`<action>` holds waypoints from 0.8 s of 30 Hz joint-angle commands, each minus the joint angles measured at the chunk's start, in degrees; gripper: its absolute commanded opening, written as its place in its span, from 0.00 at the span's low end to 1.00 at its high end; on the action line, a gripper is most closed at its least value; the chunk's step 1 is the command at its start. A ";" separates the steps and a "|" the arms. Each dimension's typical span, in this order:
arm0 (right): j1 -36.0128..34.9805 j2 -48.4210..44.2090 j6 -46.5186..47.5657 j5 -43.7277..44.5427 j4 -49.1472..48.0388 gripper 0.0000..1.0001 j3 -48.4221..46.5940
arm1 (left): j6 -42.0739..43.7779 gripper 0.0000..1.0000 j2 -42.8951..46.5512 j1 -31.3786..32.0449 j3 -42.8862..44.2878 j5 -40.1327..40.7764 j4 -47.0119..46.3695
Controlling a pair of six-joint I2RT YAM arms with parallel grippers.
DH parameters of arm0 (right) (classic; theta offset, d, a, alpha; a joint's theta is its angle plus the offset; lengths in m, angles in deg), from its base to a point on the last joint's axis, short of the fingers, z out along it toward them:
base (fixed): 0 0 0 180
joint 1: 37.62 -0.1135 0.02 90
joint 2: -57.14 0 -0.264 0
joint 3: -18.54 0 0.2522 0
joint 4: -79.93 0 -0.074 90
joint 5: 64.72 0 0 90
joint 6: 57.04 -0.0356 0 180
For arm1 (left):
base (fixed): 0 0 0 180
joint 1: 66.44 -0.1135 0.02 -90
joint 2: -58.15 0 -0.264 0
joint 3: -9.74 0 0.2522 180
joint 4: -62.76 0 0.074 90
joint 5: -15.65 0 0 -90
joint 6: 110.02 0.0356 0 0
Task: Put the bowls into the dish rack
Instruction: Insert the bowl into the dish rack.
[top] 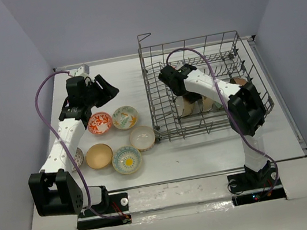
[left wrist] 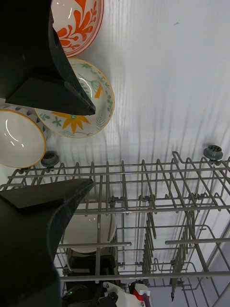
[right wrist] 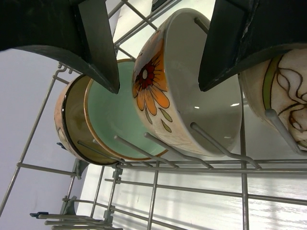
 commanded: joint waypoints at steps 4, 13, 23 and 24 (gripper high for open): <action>-0.42 -3.22 -0.02 -0.95 -1.57 0.73 -2.41 | 0.43 0.64 1.88 0.38 -0.59 -0.75 -2.04; -0.42 -6.82 0.07 -2.88 -3.06 0.79 -2.41 | 0.52 0.64 2.14 0.38 -0.59 -0.22 -1.86; -0.42 -12.27 1.39 -10.52 -5.79 0.82 -1.62 | 0.61 0.64 2.40 0.47 -0.59 0.04 -1.86; -0.42 -12.80 1.47 -10.96 -6.31 0.82 -1.44 | 0.52 0.64 2.41 0.47 -0.59 0.13 -1.86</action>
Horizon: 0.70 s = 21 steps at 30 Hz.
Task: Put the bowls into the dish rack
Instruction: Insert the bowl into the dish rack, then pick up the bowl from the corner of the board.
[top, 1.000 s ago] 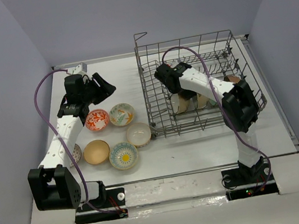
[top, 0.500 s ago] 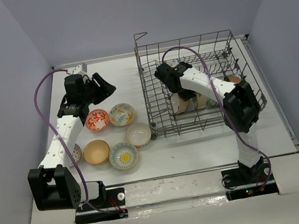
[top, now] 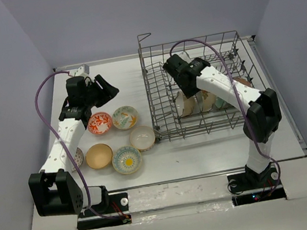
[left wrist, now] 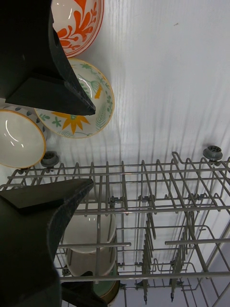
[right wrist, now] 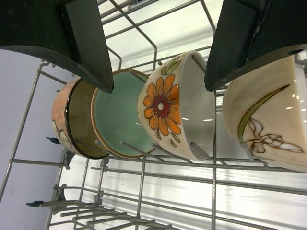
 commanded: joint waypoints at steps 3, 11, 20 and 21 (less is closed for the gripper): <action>-0.42 -5.99 0.62 -3.34 -4.08 0.83 -0.65 | 0.61 0.64 2.49 0.44 -0.59 0.20 -1.71; 1.51 -16.89 -4.11 5.00 -8.30 0.90 4.61 | 0.87 0.64 2.93 0.44 -0.68 0.73 -1.62; 8.45 -26.30 -7.02 3.96 -13.49 0.86 14.90 | 0.78 0.64 2.85 0.44 -0.77 0.20 -1.71; 8.46 -26.39 -7.46 3.43 -13.76 0.83 15.78 | 0.78 0.64 2.93 0.44 -0.77 0.20 -1.71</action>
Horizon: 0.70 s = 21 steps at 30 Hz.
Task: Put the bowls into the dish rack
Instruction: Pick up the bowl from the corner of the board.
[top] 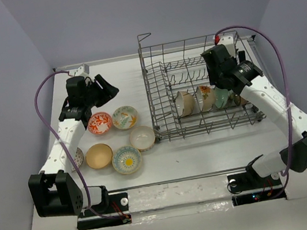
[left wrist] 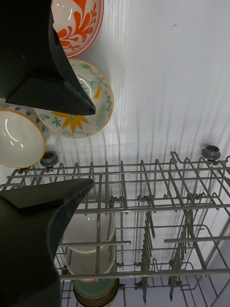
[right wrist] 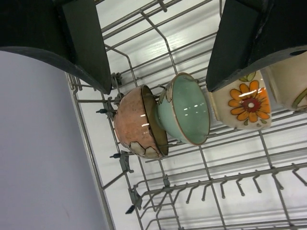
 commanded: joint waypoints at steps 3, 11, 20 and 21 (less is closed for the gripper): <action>2.12 -1.98 -3.18 -3.73 -7.05 0.80 4.67 | 0.94 0.64 2.74 0.23 -0.86 -0.08 -1.73; 2.13 -9.89 -9.41 -23.56 -19.71 0.72 13.27 | 1.03 0.64 3.00 0.14 -0.68 6.66 0.37; 2.13 -15.17 -11.53 -34.15 -24.38 0.72 18.56 | -0.12 0.66 1.68 0.14 -0.42 20.57 5.12; 2.13 -15.43 -11.53 -34.59 -24.73 0.72 18.91 | -0.03 0.66 1.68 0.05 -0.76 21.53 5.82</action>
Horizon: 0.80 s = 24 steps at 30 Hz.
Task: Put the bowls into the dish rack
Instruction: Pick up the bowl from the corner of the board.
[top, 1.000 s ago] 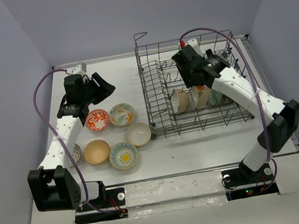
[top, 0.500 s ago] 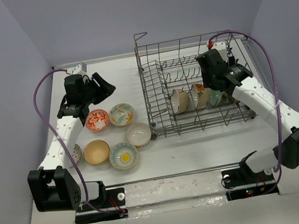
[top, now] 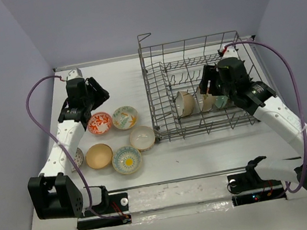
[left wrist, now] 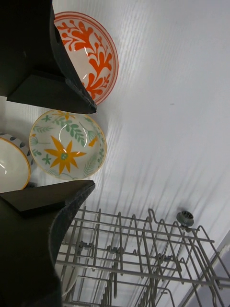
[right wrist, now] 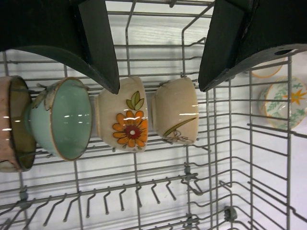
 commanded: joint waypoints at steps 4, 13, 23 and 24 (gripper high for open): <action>0.29 -2.56 -0.84 -7.47 -5.41 0.72 1.78 | -0.23 0.67 0.66 0.07 -2.50 10.18 3.27; 0.29 -4.32 -0.32 -11.78 -8.93 0.73 5.38 | -4.79 0.67 0.48 -2.30 -5.66 18.45 6.17; 0.29 -4.50 0.47 -13.28 -10.07 0.75 7.23 | -7.61 0.67 1.63 -6.87 -11.11 18.72 6.00; 0.29 -4.58 0.48 -13.37 -10.16 0.75 7.32 | -7.79 0.67 1.45 -6.87 -11.90 17.94 5.83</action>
